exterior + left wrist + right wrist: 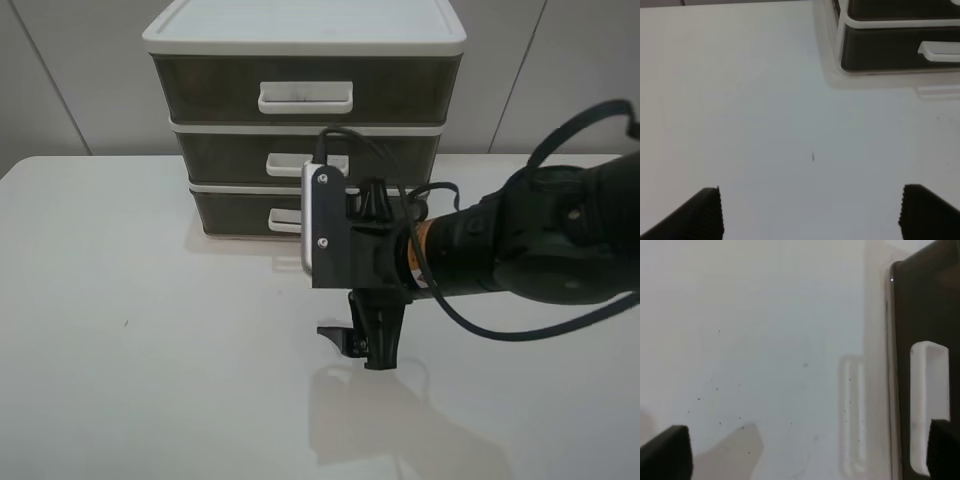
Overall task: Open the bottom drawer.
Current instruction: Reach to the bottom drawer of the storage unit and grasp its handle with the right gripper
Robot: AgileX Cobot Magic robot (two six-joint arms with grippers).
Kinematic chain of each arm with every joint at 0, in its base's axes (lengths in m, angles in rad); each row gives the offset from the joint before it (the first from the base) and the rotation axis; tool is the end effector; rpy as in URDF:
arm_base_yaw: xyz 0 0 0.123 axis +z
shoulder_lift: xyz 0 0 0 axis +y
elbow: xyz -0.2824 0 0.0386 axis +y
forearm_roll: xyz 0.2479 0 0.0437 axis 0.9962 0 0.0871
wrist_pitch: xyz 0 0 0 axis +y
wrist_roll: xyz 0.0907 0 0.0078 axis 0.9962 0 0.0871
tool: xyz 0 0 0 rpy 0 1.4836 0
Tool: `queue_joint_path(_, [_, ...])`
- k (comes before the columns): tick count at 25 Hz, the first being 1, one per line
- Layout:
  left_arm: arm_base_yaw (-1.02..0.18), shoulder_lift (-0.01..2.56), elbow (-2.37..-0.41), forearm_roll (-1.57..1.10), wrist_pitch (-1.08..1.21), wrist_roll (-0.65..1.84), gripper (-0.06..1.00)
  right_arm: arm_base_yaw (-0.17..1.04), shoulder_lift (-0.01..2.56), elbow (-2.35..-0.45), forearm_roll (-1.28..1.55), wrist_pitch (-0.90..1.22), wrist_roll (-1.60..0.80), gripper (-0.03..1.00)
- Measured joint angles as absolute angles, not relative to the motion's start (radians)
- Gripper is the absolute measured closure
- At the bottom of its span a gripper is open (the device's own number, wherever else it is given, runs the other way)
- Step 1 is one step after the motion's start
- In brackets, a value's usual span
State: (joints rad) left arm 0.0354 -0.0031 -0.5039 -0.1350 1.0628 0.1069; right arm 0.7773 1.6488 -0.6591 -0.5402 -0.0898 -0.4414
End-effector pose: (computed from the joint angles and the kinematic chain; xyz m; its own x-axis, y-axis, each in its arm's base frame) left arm -0.0059 -0.0109 0.2787 -0.4446 0.0249 -0.8954 0.0882 0.9960 -0.0161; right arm 0.2072 0.2096 0.1514 0.3085 -0.8602 -0.4060 -0.8377 -0.0435 -0.5443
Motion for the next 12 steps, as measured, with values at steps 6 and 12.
queue_joint_path(6, [0.035, -0.003, -0.504, -0.135, 1.063, 0.107, 0.23, 0.749, 1.758, -0.659, -0.253, -0.236, -0.691, 0.15])
queue_joint_path(12, [0.035, -0.003, -0.504, -0.135, 1.063, 0.107, 0.23, 0.748, 1.859, -0.660, 0.093, -0.426, -1.045, 0.15])
